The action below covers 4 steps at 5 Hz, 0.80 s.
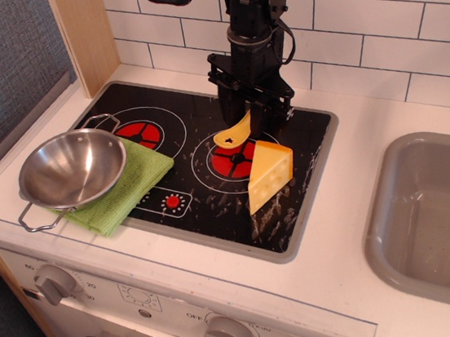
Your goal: Move brush to back right side of stove top
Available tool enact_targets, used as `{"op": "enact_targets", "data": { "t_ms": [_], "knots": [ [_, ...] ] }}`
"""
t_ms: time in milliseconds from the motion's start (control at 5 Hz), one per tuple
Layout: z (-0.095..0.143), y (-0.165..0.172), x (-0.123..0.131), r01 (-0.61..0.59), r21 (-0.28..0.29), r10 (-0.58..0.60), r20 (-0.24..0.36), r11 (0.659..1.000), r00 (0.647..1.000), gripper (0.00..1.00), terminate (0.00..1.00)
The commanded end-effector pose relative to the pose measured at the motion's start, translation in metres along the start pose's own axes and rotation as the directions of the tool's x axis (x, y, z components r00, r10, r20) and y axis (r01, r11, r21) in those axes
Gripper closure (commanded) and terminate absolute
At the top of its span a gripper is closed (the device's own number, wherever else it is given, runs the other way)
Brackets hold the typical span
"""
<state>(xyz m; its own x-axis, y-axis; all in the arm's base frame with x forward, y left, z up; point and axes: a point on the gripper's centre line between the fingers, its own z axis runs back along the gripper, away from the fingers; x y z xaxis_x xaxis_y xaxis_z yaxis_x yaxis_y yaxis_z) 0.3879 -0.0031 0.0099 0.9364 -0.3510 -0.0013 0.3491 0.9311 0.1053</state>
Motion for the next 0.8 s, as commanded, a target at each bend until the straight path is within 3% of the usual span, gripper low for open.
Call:
{"op": "enact_targets", "data": {
  "t_ms": [0,200,400,600],
  "knots": [
    [0.064,0.009,-0.011,-0.073,-0.101,0.092,0.204,0.992,0.975,0.0,0.0],
    [0.092,0.025,-0.036,-0.209,-0.129,0.233,0.217,0.969,0.948,0.0,0.0],
    [0.093,0.034,-0.064,-0.305,-0.157,0.331,0.176,0.939,0.927,0.0,0.0],
    [0.091,0.036,-0.076,-0.31,-0.132,0.331,0.188,0.942,0.925,0.0,0.0]
  ]
}}
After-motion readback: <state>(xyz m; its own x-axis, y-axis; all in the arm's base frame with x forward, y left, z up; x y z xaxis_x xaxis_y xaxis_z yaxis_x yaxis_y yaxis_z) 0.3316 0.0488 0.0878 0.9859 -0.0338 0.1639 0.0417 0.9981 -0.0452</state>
